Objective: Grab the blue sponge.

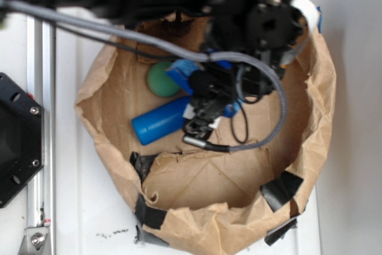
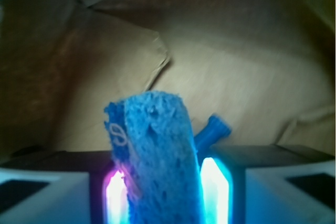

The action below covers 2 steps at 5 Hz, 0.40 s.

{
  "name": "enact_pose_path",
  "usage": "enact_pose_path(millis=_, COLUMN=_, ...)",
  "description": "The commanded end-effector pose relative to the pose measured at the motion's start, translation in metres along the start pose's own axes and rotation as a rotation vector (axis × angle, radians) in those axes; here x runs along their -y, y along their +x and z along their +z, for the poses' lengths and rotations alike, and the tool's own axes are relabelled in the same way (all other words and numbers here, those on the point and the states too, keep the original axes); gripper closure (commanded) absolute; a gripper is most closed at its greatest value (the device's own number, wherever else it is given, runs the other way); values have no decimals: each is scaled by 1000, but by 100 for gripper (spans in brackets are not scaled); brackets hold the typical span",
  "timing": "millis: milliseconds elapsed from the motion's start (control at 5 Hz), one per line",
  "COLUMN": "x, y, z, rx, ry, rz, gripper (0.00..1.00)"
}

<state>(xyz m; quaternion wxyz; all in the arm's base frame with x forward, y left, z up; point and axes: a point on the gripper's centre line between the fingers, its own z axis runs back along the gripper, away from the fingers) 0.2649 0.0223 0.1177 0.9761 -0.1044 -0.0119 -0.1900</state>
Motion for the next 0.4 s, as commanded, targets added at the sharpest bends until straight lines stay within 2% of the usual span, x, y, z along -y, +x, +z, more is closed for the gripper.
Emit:
enact_pose_path(millis=0, x=14, y=-12, z=43, rx=118, ry=72, rz=30, gripper=100)
enact_pose_path(millis=200, x=14, y=-11, z=44, rx=133, ry=76, rz=45, gripper=100)
